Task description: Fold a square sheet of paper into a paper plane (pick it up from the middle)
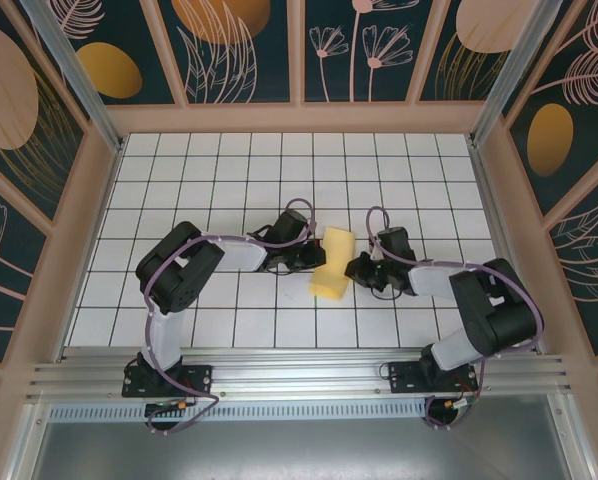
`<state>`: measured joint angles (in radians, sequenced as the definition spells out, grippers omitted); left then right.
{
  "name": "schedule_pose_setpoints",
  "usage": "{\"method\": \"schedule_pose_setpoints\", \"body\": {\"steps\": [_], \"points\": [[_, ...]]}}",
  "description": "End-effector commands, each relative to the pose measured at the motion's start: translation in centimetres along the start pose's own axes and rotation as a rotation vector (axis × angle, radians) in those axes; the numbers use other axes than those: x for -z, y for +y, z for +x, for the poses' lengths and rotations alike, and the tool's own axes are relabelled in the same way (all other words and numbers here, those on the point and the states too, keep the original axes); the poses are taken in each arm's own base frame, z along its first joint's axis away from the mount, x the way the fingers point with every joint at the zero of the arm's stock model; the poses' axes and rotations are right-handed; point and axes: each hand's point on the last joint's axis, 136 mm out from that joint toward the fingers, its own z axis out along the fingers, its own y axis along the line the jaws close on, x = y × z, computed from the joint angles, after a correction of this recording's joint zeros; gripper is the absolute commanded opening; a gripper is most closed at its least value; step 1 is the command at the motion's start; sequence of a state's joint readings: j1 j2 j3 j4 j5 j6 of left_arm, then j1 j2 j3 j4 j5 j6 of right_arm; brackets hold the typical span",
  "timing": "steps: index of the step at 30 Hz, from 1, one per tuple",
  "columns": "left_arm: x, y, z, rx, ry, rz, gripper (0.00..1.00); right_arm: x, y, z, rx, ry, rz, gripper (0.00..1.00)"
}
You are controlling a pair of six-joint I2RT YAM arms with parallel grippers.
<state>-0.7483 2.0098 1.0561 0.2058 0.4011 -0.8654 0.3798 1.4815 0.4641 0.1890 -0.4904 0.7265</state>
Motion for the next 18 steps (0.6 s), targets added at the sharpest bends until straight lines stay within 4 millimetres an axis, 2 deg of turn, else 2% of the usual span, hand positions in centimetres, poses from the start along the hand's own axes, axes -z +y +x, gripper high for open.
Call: {"method": "schedule_pose_setpoints", "body": {"steps": [1, 3, 6, 10, 15, 18], "points": [[-1.2, 3.7, 2.6, 0.025, 0.085, -0.108, 0.0, 1.5, 1.6, 0.2, 0.041, -0.004, -0.069, 0.08], [-1.3, 3.7, 2.6, 0.023, 0.083, -0.107, 0.0, 1.8, 2.4, 0.7, 0.041, 0.008, -0.115, 0.08], [-1.3, 3.7, 2.7, 0.024, 0.085, -0.106, 0.0, 1.5, 2.2, 1.7, 0.017, 0.036, -0.15, 0.08], [-1.3, 3.7, 2.7, 0.024, 0.086, -0.105, 0.0, 0.5, 0.6, 3.2, -0.015, 0.087, -0.137, 0.08], [-1.3, 3.8, 2.8, 0.024, 0.089, -0.106, 0.0, 0.0, -2.5, 3.8, -0.027, 0.102, -0.001, 0.08], [-1.3, 3.8, 2.8, 0.024, 0.089, -0.105, 0.0, 0.4, -1.5, 3.6, -0.013, 0.095, -0.029, 0.08]]}}
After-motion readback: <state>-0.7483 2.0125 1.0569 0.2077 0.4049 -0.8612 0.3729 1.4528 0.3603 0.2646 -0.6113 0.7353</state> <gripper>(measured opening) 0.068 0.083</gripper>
